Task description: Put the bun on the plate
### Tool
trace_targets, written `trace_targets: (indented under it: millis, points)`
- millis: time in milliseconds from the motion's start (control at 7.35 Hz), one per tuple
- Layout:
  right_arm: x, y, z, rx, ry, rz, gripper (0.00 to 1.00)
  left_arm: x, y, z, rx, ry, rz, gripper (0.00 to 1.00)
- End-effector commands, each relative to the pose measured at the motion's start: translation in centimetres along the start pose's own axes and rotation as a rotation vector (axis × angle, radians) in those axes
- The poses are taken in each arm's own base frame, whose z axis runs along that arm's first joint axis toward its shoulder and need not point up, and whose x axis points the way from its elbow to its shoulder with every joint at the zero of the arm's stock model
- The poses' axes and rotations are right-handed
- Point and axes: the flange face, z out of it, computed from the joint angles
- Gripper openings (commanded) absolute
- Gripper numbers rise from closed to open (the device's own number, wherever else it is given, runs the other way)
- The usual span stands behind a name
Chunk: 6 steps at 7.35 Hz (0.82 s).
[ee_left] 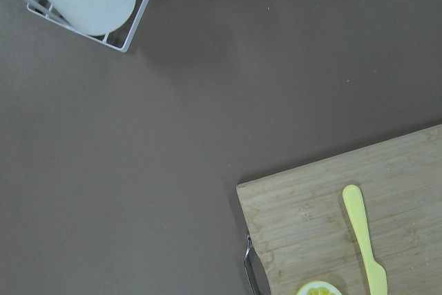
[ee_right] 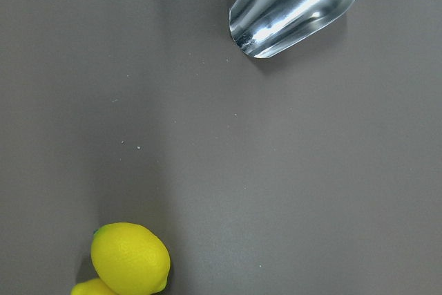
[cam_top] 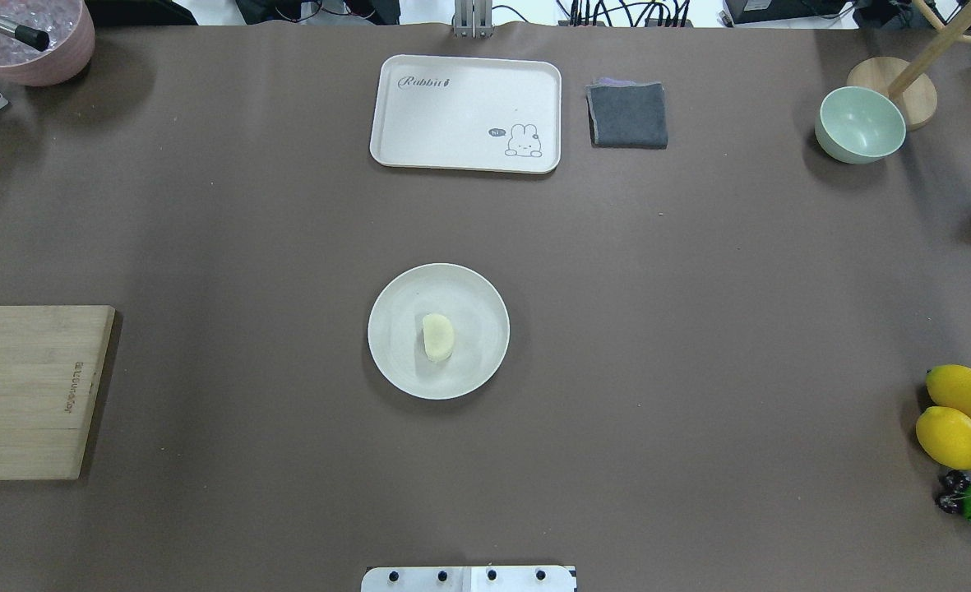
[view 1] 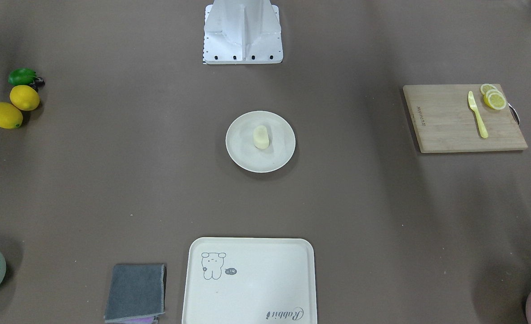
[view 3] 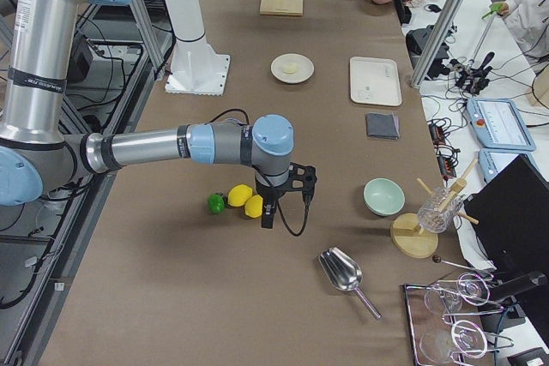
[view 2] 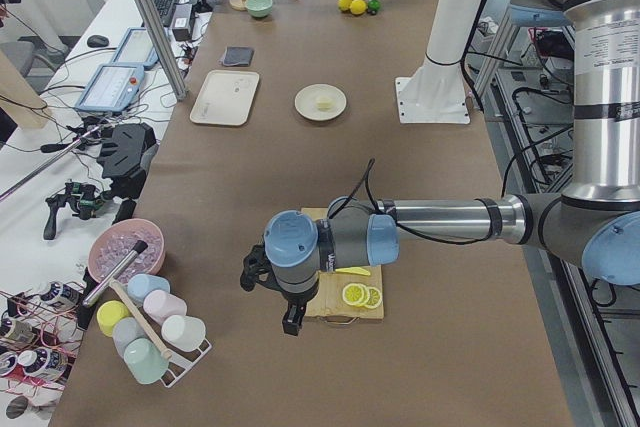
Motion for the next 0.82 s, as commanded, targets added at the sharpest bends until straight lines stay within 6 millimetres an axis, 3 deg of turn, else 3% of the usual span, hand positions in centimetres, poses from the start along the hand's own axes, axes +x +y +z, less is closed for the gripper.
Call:
trace_targets:
  millis: [0, 680]
  points:
    - [0.06, 0.06, 0.08, -0.002, -0.001, 0.002, 1.00, 0.39, -0.09, 0.35, -0.009, 0.000, -0.241, 0.97]
    - [0.16, 0.12, 0.17, -0.004, -0.001, 0.004, 1.00, 0.29, 0.56, 0.56, -0.004, 0.002, -0.231, 0.97]
